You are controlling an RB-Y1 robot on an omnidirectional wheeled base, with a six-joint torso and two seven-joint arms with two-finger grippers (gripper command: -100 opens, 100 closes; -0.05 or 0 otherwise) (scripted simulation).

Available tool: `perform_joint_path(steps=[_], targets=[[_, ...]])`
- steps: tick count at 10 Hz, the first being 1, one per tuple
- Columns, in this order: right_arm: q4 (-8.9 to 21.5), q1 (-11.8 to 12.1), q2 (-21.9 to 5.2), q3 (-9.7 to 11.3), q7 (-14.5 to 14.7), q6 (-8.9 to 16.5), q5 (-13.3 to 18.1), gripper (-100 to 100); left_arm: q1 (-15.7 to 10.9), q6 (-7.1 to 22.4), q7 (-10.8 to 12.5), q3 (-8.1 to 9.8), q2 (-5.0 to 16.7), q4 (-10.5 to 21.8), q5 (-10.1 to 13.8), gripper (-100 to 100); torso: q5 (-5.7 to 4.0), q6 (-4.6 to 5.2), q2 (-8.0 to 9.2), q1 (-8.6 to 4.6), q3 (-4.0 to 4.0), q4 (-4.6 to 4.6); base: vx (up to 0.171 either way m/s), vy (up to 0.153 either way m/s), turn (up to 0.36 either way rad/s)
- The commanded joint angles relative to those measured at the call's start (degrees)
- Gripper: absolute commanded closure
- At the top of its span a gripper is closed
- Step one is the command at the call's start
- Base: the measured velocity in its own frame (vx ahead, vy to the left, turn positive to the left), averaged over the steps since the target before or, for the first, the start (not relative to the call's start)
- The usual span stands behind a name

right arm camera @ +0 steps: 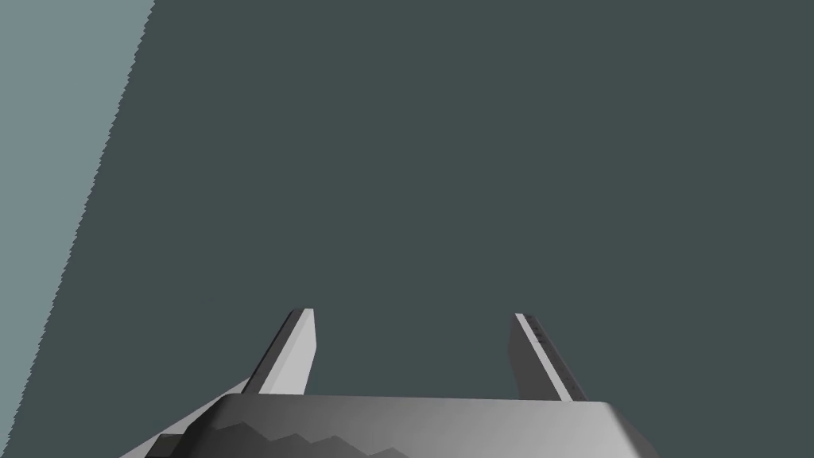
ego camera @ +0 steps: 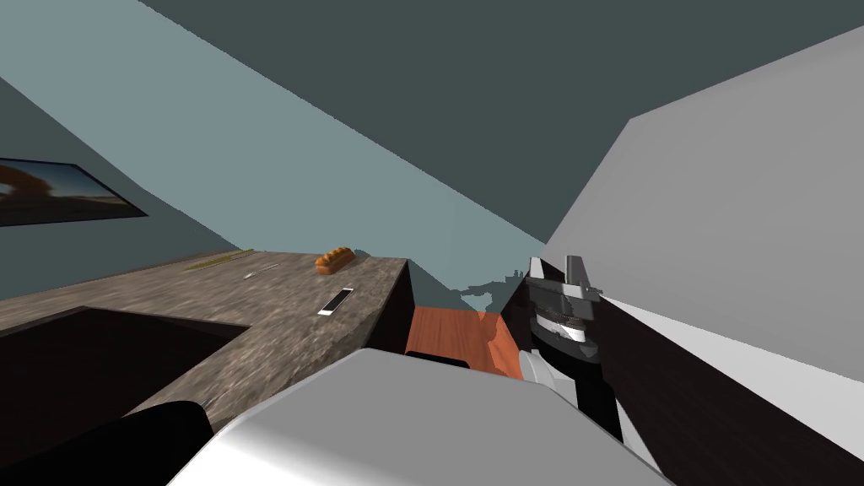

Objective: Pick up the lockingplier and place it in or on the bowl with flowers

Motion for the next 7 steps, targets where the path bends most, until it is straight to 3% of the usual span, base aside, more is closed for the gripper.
perform_joint_path(steps=[1,3,4,5,7], targets=[[0.00,0.00,0.00,0.00,0.00,0.00,0.00,0,0.00,0.00,0.00,0.00,0.00,0.00,0.00,-100,0.00,0.00,0.00,0.00,0.00,0.00,0.000,0.000,0.000],[0.00,0.00,0.00,0.00,0.00,0.00,0.00,0,0.00,0.00,0.00,0.00,0.00,0.00,0.00,-100,-0.01,0.00,-0.01,-0.03,-0.01,0.00,0.000,0.000,0.000],[0.00,0.00,0.00,0.00,0.00,0.00,0.00,0,0.00,0.00,0.00,0.00,0.00,0.00,0.00,0,-0.01,0.00,-0.02,-0.03,-0.01,0.00,0.000,0.000,0.000],[0.00,0.00,0.00,0.00,0.00,0.00,0.00,0,1.61,-2.23,-0.47,1.96,1.73,1.27,0.78,-100,-0.01,0.00,-0.02,-0.03,-0.01,0.00,-0.002,-0.015,0.073],[0.00,0.00,0.00,0.00,0.00,0.00,0.00,0,2.14,-2.97,-0.63,2.62,2.31,1.70,1.04,-100,-0.03,0.00,-0.01,-0.11,-0.01,-0.01,-0.003,-0.018,0.028]])
